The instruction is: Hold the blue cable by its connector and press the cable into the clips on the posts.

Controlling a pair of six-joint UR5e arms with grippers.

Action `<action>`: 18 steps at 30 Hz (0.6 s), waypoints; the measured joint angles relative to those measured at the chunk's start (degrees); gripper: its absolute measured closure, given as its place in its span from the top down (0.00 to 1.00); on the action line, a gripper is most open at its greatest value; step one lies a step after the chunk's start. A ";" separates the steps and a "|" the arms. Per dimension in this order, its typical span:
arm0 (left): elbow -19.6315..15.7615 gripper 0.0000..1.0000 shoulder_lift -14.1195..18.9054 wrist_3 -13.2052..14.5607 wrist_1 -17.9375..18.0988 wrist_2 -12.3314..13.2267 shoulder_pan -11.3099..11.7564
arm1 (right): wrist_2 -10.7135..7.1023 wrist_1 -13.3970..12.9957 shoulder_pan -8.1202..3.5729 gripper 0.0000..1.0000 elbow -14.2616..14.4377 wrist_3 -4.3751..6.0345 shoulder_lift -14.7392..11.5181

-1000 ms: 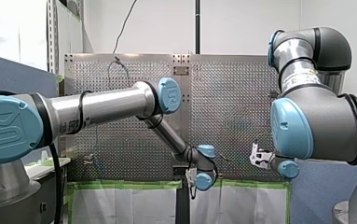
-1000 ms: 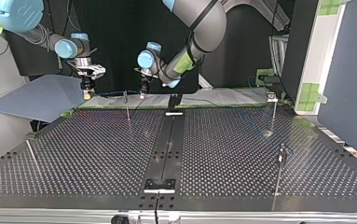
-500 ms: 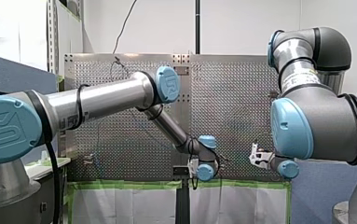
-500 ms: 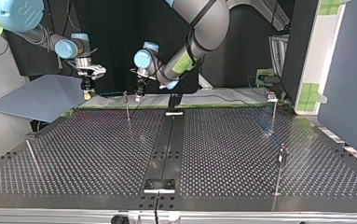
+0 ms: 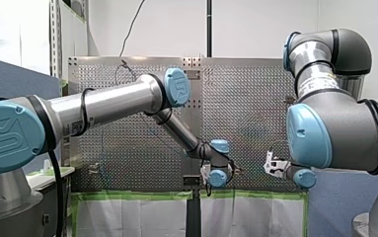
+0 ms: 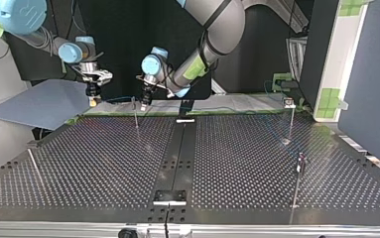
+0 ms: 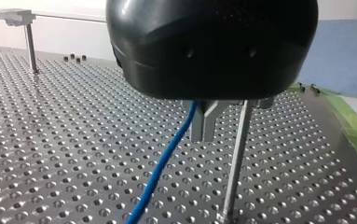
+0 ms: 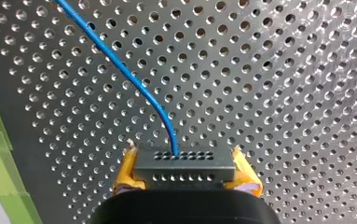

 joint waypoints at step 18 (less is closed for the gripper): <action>4.59 0.00 -4.33 -0.07 -6.04 -0.52 0.34 | -0.14 5.41 1.58 0.00 -6.29 0.18 0.00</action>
